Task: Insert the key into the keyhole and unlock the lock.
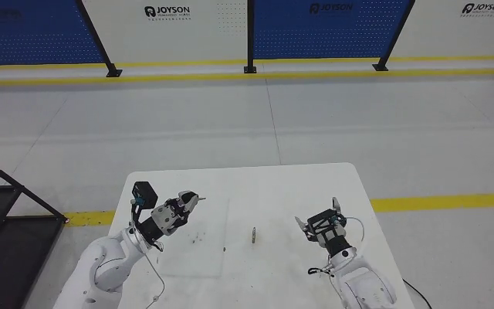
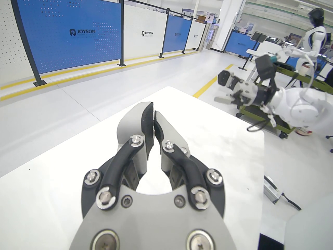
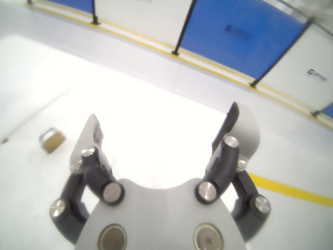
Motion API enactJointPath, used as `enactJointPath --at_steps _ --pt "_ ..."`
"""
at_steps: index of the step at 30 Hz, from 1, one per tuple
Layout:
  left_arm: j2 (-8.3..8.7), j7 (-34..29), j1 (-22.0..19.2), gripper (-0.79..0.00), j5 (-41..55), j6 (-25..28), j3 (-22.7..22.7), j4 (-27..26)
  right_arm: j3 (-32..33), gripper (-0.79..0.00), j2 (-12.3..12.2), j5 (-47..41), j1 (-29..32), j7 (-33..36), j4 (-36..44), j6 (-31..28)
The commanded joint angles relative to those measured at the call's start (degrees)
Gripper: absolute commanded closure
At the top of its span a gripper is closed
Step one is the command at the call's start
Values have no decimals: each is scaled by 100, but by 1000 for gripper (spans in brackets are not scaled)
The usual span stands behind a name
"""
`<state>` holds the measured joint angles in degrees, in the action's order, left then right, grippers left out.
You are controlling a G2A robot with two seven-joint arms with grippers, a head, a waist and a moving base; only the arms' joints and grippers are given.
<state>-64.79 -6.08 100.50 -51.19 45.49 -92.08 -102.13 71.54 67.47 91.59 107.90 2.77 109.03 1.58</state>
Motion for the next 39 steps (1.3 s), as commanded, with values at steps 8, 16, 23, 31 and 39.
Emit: enactJointPath --at_steps 8,16,23,31,39 --pt "0 0 0 0 0 1 0 0 -1645 -785 253 80 -388 117 -841 -16" --pt "0 0 0 0 0 1 0 0 -2345 -785 655 -1171 -1385 323 -2017 694" --pt "0 0 0 0 0 1 0 0 -2623 -597 864 -1527 -1777 273 -2607 1145" --pt "0 0 0 0 0 1 0 0 -2787 -329 1032 -1819 -2094 251 -3011 1272" --pt "0 0 0 0 0 1 0 0 -2850 -299 1118 -1909 -2178 237 -3188 1320"
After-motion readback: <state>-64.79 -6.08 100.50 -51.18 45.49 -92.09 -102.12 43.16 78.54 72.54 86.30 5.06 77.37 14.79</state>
